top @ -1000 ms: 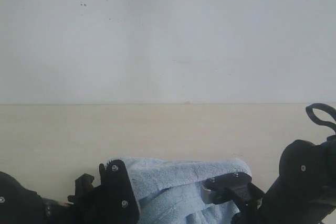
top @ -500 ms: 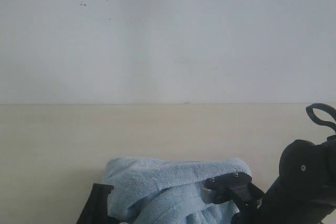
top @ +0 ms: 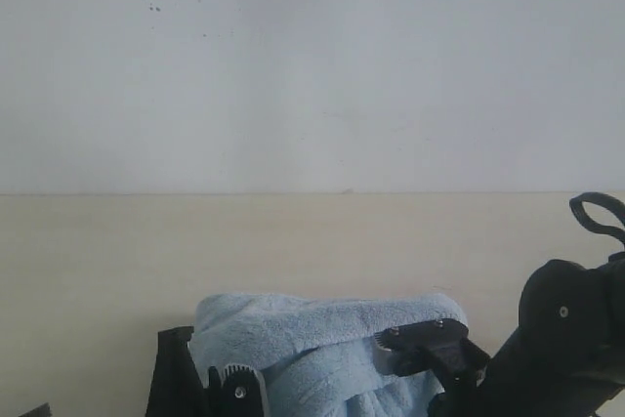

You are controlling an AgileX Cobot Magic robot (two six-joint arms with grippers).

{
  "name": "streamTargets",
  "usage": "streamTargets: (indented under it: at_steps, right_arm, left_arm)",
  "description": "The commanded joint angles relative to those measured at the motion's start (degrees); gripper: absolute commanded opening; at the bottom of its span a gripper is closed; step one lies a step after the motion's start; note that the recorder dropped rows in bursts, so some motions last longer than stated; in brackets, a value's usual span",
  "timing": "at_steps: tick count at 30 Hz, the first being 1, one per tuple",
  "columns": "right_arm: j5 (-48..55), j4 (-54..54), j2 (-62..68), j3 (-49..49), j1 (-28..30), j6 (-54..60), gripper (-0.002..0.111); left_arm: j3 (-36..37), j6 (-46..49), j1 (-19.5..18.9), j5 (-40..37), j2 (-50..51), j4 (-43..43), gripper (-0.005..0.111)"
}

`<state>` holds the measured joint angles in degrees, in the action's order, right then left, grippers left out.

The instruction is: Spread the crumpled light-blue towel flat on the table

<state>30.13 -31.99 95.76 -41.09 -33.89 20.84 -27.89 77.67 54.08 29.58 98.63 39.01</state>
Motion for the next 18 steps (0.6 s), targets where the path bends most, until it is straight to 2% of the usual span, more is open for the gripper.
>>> streamTargets:
  at_steps: [1, 4, 9, 15, 17, 18]
  right_arm:
    - [0.0, -0.3, -0.1, -0.3, -0.1, 0.7, 0.065]
    - [0.8, -0.8, -0.1, -0.3, -0.1, 0.7, 0.065]
    - [7.1, -1.4, -0.1, -0.3, -0.1, 2.6, 0.065]
    - [7.2, -1.5, -0.1, -0.3, -0.1, 3.0, 0.065]
    - [7.3, -1.8, -0.1, -0.3, -0.1, 3.0, 0.061]
    - [7.2, -1.8, -0.1, -0.3, -0.1, 3.1, 0.055]
  left_arm:
    - [-0.3, -1.8, 0.4, 0.4, 0.0, 3.0, 0.005]
    - [-0.3, -1.8, 0.4, 0.9, 0.0, 7.7, 0.004]
    - [-0.3, -1.5, 0.4, 7.3, -0.9, 16.2, 0.004]
    - [-0.4, 0.1, 0.4, 7.5, -2.8, 17.8, 0.004]
    - [-0.4, 0.1, 0.4, 7.5, -3.2, 18.2, 0.004]
    - [-0.4, 0.1, 0.4, 7.4, -3.3, 18.7, 0.004]
